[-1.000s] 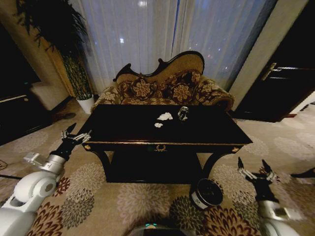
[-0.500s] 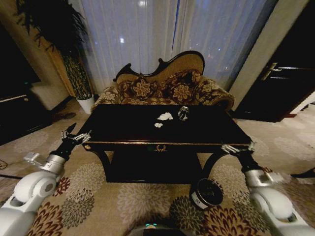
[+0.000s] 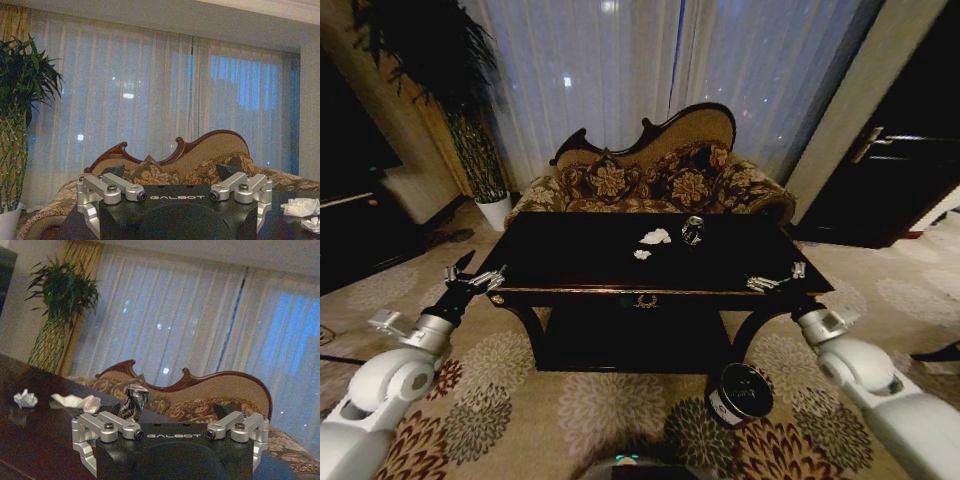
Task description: Move to the front of the table and place the trash on the table into the trash bin.
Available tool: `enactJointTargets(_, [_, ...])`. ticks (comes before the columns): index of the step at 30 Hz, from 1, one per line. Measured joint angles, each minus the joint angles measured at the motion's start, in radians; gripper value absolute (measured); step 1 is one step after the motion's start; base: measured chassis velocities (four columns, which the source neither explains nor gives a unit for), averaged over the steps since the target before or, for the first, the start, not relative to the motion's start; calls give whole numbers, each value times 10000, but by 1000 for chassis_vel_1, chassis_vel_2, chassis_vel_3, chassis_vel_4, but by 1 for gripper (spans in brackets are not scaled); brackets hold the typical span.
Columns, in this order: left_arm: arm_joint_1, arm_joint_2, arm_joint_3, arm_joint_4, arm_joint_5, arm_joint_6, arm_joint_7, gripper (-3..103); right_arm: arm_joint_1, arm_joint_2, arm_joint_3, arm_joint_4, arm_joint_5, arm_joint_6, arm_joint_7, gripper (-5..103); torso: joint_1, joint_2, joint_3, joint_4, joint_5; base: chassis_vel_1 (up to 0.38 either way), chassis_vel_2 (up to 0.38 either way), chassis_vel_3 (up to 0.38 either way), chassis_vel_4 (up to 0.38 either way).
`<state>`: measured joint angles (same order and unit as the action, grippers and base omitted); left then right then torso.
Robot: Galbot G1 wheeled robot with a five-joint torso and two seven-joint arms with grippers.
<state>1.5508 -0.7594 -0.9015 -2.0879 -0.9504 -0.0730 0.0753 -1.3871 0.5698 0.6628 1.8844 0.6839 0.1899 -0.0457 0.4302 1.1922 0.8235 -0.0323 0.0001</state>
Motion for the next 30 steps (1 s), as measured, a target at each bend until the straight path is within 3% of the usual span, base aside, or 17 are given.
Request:
enactJointTargets(2, [-1, 0, 0, 1, -2, 0, 0, 100, 671, -446, -586, -394, 443, -47, -212, 100, 1, 0, 0, -1, -1, 0, 0, 0, 0])
enactJointTargets(9, [-1, 0, 1, 0, -2, 1, 0, 100, 2703, -690, -2330, -957, 878, -232, -396, 100, 1, 0, -1, 1, -1, 0, 0, 0, 0])
enactJointTargets(12, [-1, 0, 1, 1, -2, 1, 4, 100, 3786, -639, -3550, -1352, 868, -282, -440, 100, 1, 0, -1, 2, -1, 0, 0, 0, 0])
enactJointTargets(24, [-1, 0, 1, 0, -3, 1, 6, 100, 5863, -511, -5875, -2265, 906, -423, -613, 100, -1, 0, -1, -2, 0, 0, 0, 0, 0])
enactJointTargets(30, [-2, 0, 1, 1, -3, 0, 2, 100, 8473, -10, -8274, -3331, 1296, -539, -697, 100, 1, 0, 0, 0, 1, 0, 0, 0, 0])
